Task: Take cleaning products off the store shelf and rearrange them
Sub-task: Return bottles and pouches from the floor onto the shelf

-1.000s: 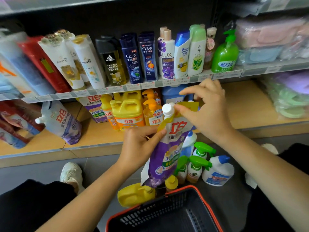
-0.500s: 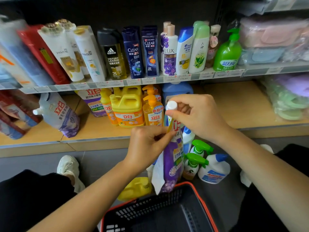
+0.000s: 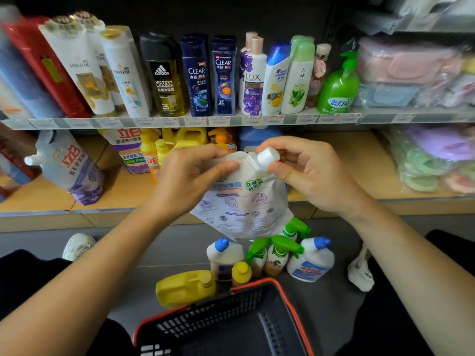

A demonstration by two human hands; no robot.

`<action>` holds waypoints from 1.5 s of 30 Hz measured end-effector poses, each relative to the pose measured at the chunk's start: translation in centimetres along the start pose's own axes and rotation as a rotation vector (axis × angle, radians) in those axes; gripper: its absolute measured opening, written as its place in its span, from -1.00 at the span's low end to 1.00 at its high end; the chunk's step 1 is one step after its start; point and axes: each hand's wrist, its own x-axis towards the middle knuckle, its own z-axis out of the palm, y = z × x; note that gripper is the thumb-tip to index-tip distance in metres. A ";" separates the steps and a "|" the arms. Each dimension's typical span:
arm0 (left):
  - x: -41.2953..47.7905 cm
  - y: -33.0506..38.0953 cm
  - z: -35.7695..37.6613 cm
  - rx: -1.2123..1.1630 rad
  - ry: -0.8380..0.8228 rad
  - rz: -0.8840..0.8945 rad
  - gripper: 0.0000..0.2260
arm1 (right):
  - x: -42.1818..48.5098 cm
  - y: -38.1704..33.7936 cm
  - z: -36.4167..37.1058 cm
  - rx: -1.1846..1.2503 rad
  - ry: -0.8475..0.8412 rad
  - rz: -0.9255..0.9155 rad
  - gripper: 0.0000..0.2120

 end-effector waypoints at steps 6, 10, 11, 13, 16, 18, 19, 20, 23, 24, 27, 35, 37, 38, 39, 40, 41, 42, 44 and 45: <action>-0.6 1.2 0.4 -0.065 0.033 -0.061 -0.88 | -0.2 0.4 -0.3 -0.149 -0.023 0.032 -0.76; -1.1 1.7 0.4 -0.096 0.064 -0.079 -0.91 | -0.1 0.7 0.0 -0.189 -0.018 0.030 -0.83; -1.2 1.9 0.2 -0.105 0.068 -0.082 -0.90 | 0.0 0.6 0.2 -0.169 -0.016 0.033 -0.84; -1.3 2.1 0.1 -0.128 0.076 -0.090 -0.90 | 0.0 0.5 0.5 -0.124 -0.017 0.038 -0.89; -1.4 2.3 0.1 -0.156 0.078 -0.106 -0.86 | 0.2 0.4 0.5 -0.012 -0.022 0.070 -0.90; -1.4 2.3 0.2 -0.167 0.069 -0.115 -0.86 | 0.3 0.3 0.4 0.035 -0.018 0.089 -0.83; -1.4 2.4 0.3 -0.176 0.067 -0.121 -0.88 | 0.3 0.3 0.3 0.025 -0.019 0.079 -0.83; -1.4 2.4 0.4 -0.188 0.064 -0.127 -0.89 | 0.4 0.5 0.3 0.001 -0.020 0.059 -0.86; -1.5 2.4 0.5 -0.201 0.061 -0.121 -0.91 | 0.4 1.1 -0.1 -0.043 -0.035 0.018 -0.82; -1.5 2.3 0.5 -0.200 0.063 -0.118 -0.91 | 0.4 1.3 -0.2 -0.036 -0.051 0.009 -0.78; -1.4 2.2 0.3 -0.195 0.071 -0.100 -0.92 | 0.2 1.7 -0.5 0.006 -0.078 -0.017 -0.70; -1.2 2.0 -1.2 -0.250 0.207 -0.068 -0.86 | -0.5 5.4 0.5 0.103 -0.176 0.289 -0.52; -1.4 1.7 -1.7 -0.260 0.265 -0.073 -0.87 | -1.2 7.1 1.4 0.080 -0.320 0.401 -0.61; -1.5 1.5 -1.9 -0.261 0.294 -0.086 -0.88 | -1.4 7.9 1.7 0.072 -0.336 0.432 -0.64; -1.6 1.3 -2.1 -0.257 0.318 -0.099 -0.89 | -1.5 8.4 2.0 0.065 -0.327 0.449 -0.65; -1.8 0.9 -2.2 -0.253 0.344 -0.111 -0.89 | -1.4 8.7 2.2 0.040 -0.315 0.452 -0.66; -2.0 0.6 -2.3 -0.251 0.374 -0.124 -0.89 | -1.4 8.9 2.5 -0.005 -0.309 0.441 -0.67; -2.0 0.3 -2.4 -0.246 0.401 -0.138 -0.89 | -1.3 9.0 2.8 -0.057 -0.308 0.422 -0.69; -2.2 -0.5 -2.7 -0.228 0.432 -0.155 -0.88 | -1.1 9.1 3.5 -0.144 -0.288 0.398 -0.77; -2.3 -0.9 -3.0 -0.216 0.437 -0.159 -0.88 | -0.9 9.1 3.8 -0.180 -0.273 0.391 -0.81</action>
